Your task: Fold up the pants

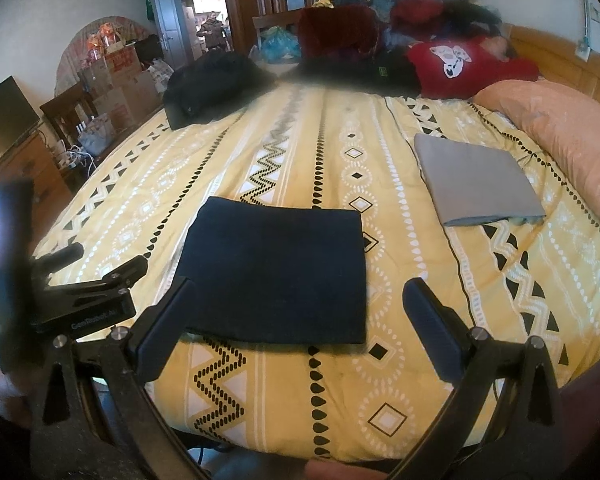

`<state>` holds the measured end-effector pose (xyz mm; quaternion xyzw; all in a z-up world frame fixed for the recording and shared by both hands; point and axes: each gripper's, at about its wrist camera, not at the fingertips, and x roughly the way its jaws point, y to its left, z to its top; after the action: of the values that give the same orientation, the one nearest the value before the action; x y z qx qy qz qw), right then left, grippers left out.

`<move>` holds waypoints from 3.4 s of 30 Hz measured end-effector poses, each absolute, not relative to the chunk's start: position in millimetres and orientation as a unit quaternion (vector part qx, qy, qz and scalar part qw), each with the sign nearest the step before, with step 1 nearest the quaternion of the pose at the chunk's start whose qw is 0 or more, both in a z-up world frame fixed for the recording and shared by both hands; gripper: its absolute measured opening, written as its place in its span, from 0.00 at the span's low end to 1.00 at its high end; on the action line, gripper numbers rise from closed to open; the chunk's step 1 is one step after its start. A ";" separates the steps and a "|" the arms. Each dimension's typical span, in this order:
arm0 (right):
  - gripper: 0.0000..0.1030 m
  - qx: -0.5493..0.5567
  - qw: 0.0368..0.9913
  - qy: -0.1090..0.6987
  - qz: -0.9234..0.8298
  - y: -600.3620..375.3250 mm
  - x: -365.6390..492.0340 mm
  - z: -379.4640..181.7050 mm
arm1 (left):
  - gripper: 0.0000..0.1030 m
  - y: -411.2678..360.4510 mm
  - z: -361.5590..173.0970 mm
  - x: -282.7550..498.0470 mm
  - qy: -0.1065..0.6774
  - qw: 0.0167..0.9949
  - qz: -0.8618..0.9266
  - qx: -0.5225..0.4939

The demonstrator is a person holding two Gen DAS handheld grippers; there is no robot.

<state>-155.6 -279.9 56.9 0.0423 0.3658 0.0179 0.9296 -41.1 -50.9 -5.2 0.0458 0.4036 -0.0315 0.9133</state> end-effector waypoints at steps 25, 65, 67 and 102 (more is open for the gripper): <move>1.00 0.029 0.931 0.363 0.021 -270.2 -157.6 60.5 | 1.00 -43.6 -2.3 -45.8 0.396 0.917 -0.033 0.029; 0.99 0.031 0.928 0.371 0.032 -257.3 -160.2 55.3 | 1.00 -28.1 2.8 -50.3 0.393 0.919 -0.010 0.025; 0.99 0.030 0.927 0.371 0.033 -257.8 -160.4 55.5 | 1.00 -27.6 3.5 -50.7 0.391 0.920 -0.009 0.024; 0.99 0.032 0.926 0.376 0.034 -258.2 -155.5 53.3 | 1.00 -25.8 -0.5 -44.5 0.396 0.918 -0.008 0.025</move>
<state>-155.5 -258.2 53.3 0.0316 0.3758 0.0342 0.9255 -44.5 -25.8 -0.5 0.0254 0.3957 -0.0081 0.9180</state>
